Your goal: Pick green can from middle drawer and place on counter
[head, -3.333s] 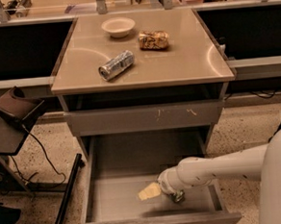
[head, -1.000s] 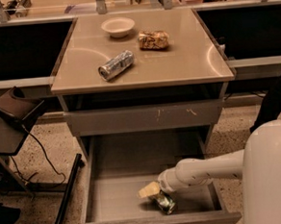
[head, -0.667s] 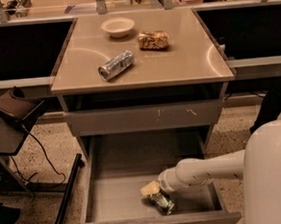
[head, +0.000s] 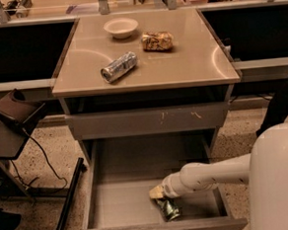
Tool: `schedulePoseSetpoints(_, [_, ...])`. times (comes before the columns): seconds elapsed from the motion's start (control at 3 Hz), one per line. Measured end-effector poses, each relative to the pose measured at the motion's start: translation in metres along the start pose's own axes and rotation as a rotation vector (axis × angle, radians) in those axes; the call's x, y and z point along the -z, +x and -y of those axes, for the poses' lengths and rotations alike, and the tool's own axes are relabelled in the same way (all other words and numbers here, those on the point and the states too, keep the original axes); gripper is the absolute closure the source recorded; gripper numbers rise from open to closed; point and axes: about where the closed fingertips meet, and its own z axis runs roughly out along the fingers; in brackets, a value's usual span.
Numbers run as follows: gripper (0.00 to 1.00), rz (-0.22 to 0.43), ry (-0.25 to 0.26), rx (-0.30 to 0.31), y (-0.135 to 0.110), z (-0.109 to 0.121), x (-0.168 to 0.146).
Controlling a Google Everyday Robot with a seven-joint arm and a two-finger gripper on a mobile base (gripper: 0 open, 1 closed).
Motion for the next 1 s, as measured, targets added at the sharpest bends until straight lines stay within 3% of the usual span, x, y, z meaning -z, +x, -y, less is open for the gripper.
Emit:
schedulePoseSetpoints(0.33, [0.89, 0.0, 0.0, 0.0, 0.0, 0.0, 0.0])
schedulePoseSetpoints(0.67, [1.0, 0.035, 0.046, -0.023, -0.01, -0.004, 0.01])
schedulePoseSetpoints(1.0, [1.0, 0.161, 0.091, -0.023, -0.051, -0.013, 0.053])
